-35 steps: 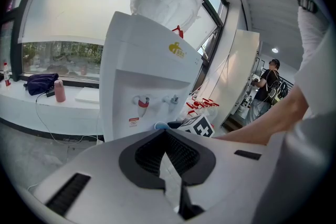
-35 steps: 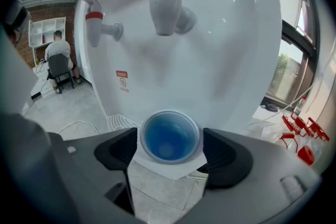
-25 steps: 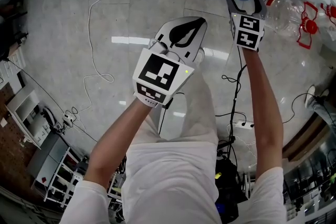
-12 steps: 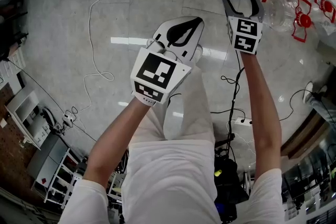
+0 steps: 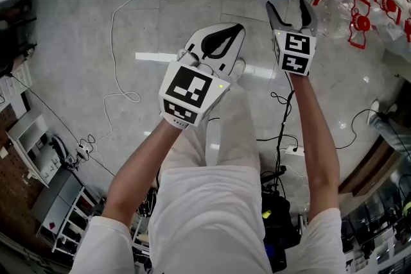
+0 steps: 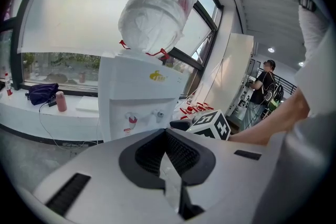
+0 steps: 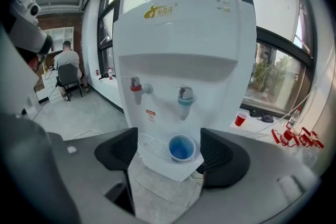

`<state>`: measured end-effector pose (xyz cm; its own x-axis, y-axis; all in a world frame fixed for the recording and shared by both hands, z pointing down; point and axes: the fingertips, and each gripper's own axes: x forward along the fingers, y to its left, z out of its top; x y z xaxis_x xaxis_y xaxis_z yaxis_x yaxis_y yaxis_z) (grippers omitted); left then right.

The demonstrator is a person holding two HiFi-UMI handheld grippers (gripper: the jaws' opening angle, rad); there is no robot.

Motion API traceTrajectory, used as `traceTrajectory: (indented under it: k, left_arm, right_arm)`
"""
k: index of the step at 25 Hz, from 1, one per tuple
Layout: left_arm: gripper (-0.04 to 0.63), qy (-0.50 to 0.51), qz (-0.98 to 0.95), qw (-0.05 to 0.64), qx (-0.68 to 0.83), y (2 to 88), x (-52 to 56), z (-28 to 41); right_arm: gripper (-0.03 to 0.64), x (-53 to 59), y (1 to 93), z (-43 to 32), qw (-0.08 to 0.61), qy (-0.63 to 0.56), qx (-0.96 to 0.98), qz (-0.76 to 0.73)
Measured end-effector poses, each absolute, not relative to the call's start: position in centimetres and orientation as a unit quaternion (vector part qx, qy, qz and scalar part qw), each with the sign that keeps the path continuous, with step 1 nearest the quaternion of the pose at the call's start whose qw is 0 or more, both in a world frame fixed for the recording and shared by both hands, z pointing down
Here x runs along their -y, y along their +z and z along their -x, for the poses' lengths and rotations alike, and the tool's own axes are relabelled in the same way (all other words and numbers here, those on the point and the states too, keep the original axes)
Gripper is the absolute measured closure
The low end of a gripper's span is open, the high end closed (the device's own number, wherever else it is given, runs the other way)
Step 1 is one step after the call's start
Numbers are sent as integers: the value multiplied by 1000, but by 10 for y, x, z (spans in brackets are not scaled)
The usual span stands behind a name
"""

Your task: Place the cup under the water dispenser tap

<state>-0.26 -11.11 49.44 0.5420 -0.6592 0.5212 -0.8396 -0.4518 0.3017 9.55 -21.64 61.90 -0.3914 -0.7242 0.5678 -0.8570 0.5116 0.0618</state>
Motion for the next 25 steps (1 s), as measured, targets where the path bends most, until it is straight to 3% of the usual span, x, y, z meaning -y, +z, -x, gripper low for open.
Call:
traceTrajectory:
  k: [10,25]
  left_arm:
    - [595,161,-837,263,452,461,97,4]
    - [595,131,-835,249,473,396,83,15]
  right_arm:
    - [273,185,572,-98,255,131,828,-482]
    - [465,155,468,-112,213,109,822,-517]
